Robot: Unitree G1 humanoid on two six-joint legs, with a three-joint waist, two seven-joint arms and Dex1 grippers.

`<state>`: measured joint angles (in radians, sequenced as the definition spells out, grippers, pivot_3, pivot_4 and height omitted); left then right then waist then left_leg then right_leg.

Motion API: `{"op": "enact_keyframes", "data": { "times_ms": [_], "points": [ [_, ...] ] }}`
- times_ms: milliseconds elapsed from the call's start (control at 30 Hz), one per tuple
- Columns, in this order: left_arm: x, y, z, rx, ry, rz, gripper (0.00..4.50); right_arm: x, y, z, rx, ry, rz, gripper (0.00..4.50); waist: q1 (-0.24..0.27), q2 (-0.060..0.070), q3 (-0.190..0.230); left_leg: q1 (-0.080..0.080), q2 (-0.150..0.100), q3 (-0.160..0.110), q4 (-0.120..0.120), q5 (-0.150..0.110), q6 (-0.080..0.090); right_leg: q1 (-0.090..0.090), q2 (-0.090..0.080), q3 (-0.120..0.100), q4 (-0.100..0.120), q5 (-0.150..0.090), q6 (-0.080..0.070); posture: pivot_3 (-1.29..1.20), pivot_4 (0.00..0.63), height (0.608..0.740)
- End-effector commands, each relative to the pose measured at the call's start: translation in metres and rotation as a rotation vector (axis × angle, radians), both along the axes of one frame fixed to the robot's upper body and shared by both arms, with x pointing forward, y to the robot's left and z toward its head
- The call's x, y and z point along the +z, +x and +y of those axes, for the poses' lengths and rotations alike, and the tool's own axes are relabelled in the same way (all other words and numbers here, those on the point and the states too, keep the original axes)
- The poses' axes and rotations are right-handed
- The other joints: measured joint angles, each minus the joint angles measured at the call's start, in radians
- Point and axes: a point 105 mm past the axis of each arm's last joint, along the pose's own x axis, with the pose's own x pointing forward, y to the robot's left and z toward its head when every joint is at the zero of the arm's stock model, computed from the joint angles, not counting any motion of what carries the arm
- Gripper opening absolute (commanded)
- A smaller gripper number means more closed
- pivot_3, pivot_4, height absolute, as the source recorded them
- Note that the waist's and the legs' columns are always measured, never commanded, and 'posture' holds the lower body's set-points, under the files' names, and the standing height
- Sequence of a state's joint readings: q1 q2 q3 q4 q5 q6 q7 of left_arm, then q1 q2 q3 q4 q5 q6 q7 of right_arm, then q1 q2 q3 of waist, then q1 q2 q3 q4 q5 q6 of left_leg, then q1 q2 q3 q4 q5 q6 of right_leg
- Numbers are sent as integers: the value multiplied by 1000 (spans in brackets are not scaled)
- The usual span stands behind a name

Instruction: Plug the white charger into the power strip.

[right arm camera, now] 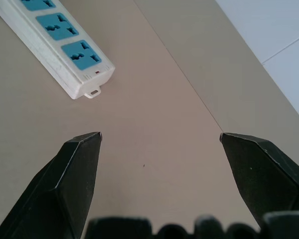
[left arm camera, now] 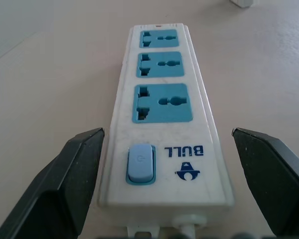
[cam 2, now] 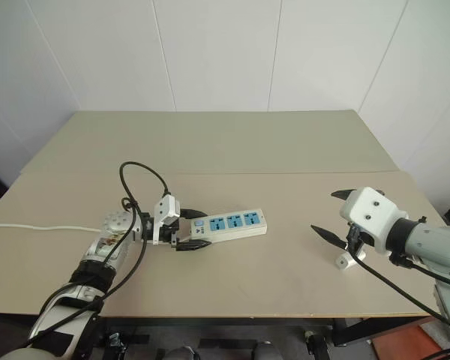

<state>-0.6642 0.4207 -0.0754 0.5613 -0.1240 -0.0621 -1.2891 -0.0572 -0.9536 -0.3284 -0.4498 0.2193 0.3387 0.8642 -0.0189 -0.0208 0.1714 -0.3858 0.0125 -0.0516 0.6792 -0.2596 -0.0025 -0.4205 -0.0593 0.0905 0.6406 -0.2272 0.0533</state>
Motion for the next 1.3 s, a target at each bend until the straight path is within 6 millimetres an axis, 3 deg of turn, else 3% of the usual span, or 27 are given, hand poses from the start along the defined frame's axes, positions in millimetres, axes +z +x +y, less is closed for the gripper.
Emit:
{"op": "enact_keyframes", "data": {
  "times_ms": [33, 167, 333, 600, 1000, 1300],
  "points": [
    [22, -1, 8, 3, -60, -42, 4488, 11, -1, 0, 2, -7, -44, 4500, -1, 0, 0, 0, 0, 0, 0, 0, 0, 0, 0, 0, 0, 0, 0, 0, 150, 740],
    [33, -1, 16, 5, -81, -67, 4488, 11, -2, 0, 3, -9, -43, 4500, 0, 0, 0, 0, 0, 0, 0, 0, 0, 0, 0, 0, 0, 0, 0, 0, 150, 740],
    [29, 0, 10, -7, -128, -70, 4488, 15, 0, -1, 8, -16, -46, 4500, 2, 0, 0, 0, 0, 0, 0, 0, 0, 0, 0, 0, 0, 0, 0, 0, 150, 740],
    [-1, 0, 3, -39, -113, -23, 4488, 19, -1, 1, 26, -26, -48, 4500, -1, 0, 0, 0, 0, 0, 0, 0, 0, 0, 0, 0, 0, 0, 0, 0, 150, 740],
    [-17, 9, -14, -59, -96, 30, 4488, 22, -5, 4, 45, -33, -39, 4500, 4, 0, 0, -1, 0, 0, 0, 0, 0, 0, 0, 0, -1, 0, 0, 0, 150, 740],
    [-37, 0, -16, -89, -64, 90, 4488, 31, -6, 2, 36, -35, -70, 4500, 4, 0, -2, 1, 0, 0, 0, 0, 0, 1, 0, 0, 0, 0, 0, 0, 150, 740]
  ]
}}
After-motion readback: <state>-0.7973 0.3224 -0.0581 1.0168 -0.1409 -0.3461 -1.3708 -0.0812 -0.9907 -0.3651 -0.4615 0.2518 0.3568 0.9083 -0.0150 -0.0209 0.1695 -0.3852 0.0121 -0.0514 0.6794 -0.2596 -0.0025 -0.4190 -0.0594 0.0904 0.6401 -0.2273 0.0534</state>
